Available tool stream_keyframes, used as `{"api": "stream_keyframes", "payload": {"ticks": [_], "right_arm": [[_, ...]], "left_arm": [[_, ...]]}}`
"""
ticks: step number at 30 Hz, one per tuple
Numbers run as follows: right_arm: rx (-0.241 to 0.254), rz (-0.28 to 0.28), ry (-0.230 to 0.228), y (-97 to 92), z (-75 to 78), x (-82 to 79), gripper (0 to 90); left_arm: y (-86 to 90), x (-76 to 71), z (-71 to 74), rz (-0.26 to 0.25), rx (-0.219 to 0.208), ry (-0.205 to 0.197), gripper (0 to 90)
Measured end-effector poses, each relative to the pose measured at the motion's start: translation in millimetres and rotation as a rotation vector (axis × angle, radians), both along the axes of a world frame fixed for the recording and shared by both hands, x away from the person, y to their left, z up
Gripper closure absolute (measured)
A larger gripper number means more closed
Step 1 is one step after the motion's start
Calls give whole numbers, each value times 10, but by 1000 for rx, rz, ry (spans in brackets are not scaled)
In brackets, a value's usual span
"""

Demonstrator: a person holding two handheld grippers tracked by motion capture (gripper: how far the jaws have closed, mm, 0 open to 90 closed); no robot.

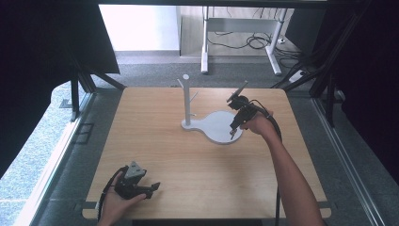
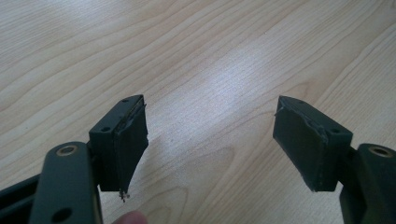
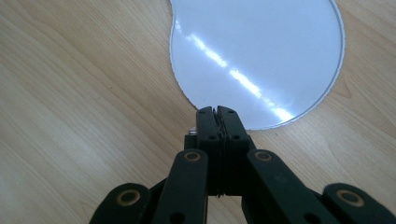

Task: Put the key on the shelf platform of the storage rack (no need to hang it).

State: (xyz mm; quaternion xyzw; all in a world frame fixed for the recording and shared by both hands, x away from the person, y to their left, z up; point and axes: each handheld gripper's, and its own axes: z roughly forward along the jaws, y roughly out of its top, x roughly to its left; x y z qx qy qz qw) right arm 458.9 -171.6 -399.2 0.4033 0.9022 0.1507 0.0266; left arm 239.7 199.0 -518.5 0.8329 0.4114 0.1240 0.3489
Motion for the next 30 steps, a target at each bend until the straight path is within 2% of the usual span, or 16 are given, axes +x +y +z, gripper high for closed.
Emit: {"api": "stream_keyframes", "payload": {"ticks": [16, 30], "right_arm": [[8, -38, -12, -6, -44, 169, 896], [19, -63, -14, 40, -161, 313, 896]], "left_arm": [[-13, 4, -11, -6, 3, 4, 265], [-17, 2, -9, -6, 2, 4, 265]]}}
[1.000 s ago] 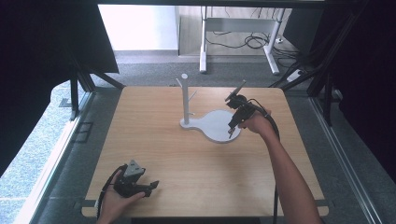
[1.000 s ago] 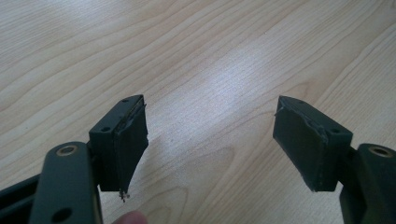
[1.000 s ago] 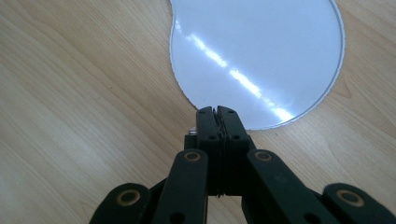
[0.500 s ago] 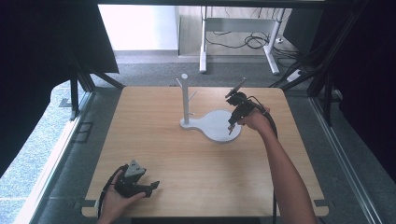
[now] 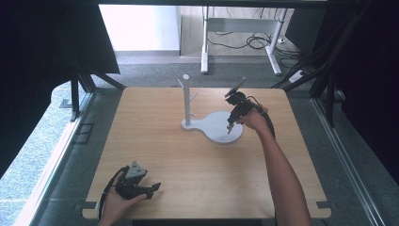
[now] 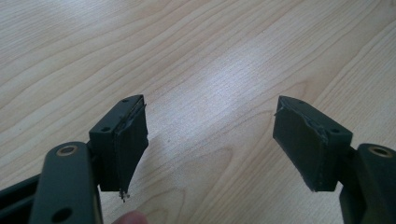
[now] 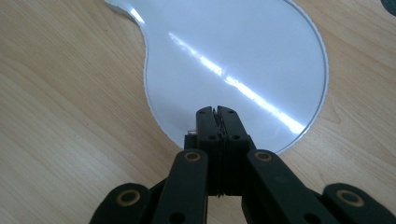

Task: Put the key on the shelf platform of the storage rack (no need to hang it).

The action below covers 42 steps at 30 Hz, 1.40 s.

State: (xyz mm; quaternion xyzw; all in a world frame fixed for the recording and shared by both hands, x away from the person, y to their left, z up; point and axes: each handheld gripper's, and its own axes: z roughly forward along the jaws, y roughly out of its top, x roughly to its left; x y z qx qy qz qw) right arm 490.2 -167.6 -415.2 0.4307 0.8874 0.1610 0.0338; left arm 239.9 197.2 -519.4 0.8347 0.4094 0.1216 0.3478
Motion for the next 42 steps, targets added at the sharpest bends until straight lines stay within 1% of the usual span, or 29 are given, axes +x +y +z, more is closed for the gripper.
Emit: {"api": "stream_keyframes", "payload": {"ticks": [8, 11, 16, 27, 31, 32, 33, 42], "right_arm": [[6, -12, 2, 10, -53, 68, 896], [-4, -12, 1, 18, -58, 92, 896], [-5, -13, -2, 50, -53, 132, 896], [7, -11, -6, 191, -90, 245, 896], [-1, -12, 0, 237, -138, 287, 896], [-4, -13, -5, 246, -150, 295, 896], [-2, -16, -9, 249, -163, 306, 896], [10, -45, 7, 230, -294, 359, 895]], "left_arm": [[3, 0, 2, -1, -3, 0, 265], [3, 2, 2, -2, -2, 1, 265], [1, 0, 2, -2, -2, 1, 265], [29, 7, 8, -3, -3, -1, 265], [28, 7, 6, -6, -3, 3, 265], [28, 7, 6, -6, -4, 3, 265], [29, 7, 6, -6, -4, 3, 265], [38, 8, 5, -1, -6, 6, 265]]}}
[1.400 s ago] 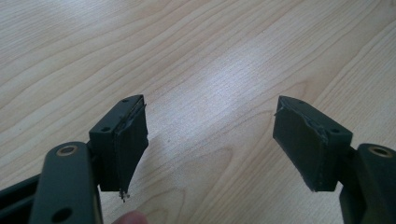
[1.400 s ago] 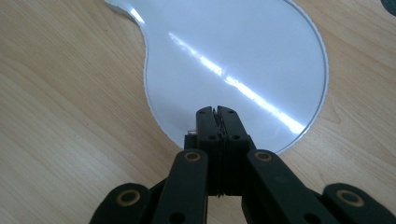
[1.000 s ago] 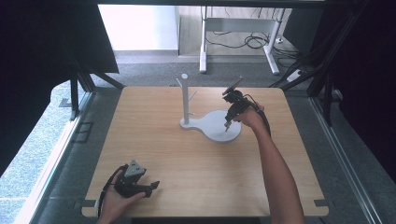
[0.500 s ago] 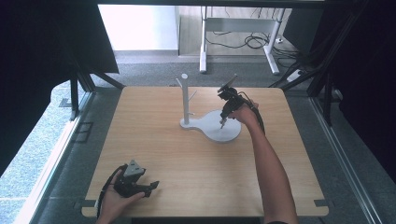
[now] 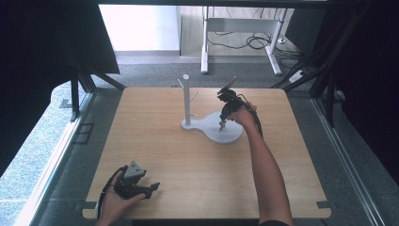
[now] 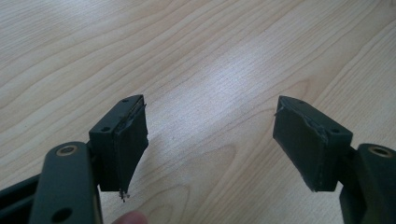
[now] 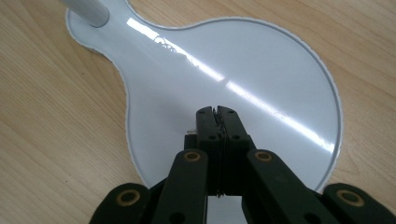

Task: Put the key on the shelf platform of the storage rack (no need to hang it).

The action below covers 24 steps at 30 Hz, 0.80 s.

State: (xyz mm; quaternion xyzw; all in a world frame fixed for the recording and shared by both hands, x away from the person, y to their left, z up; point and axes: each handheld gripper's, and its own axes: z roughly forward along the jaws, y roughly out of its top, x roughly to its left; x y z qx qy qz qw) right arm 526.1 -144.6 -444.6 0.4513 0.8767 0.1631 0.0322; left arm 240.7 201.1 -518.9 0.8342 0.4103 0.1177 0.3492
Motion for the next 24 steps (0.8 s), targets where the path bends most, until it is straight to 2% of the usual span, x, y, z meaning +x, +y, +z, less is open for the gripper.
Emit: {"api": "stream_keyframes", "payload": {"ticks": [15, 24], "right_arm": [[0, -29, 19, -61, -242, 23, 892], [16, -37, 7, -66, -259, 19, 884]], "left_arm": [[-21, 2, -13, -4, 5, 4, 263], [-21, 2, -16, -4, 6, 4, 263]]}}
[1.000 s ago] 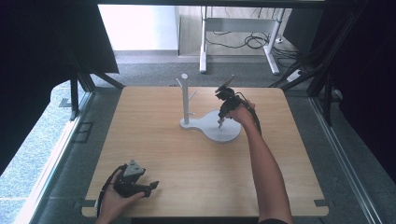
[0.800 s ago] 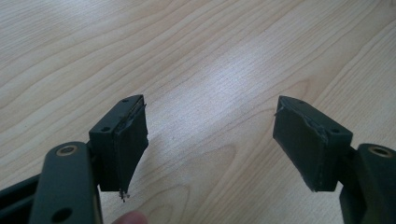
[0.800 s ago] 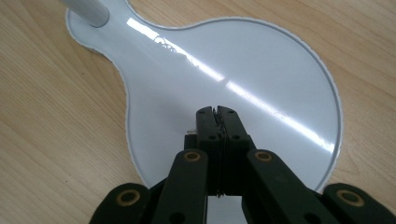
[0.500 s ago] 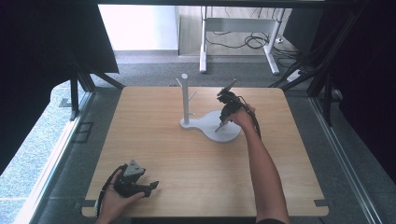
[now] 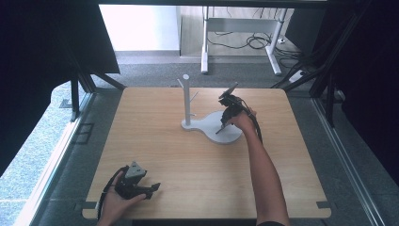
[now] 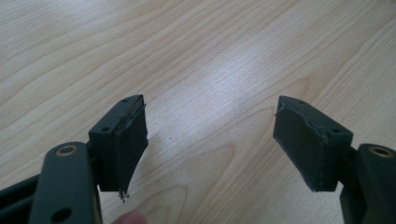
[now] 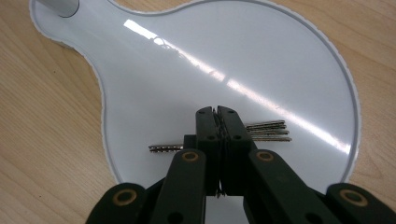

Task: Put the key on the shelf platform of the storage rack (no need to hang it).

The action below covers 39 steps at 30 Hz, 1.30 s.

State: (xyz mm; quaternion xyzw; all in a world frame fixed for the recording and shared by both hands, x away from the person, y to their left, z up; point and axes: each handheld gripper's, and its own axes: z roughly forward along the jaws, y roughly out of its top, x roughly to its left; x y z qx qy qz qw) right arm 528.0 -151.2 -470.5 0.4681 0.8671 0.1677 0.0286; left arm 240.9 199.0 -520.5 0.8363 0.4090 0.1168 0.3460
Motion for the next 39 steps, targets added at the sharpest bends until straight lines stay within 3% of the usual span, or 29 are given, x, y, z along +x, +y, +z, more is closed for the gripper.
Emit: {"api": "stream_keyframes", "payload": {"ticks": [10, 20, 29, 39], "right_arm": [[2, 0, -8, -42, -13, -22, 877], [21, 8, -31, -89, 77, -58, 695], [73, 23, -93, -142, 241, -159, 486], [111, 70, -188, -233, 366, -496, 431]], "left_arm": [[-4, 5, -10, -1, 6, 3, 263], [13, 8, -8, 5, 3, 1, 263], [14, 10, -9, 4, 6, 1, 263], [17, 7, 0, 3, 10, -4, 262]]}}
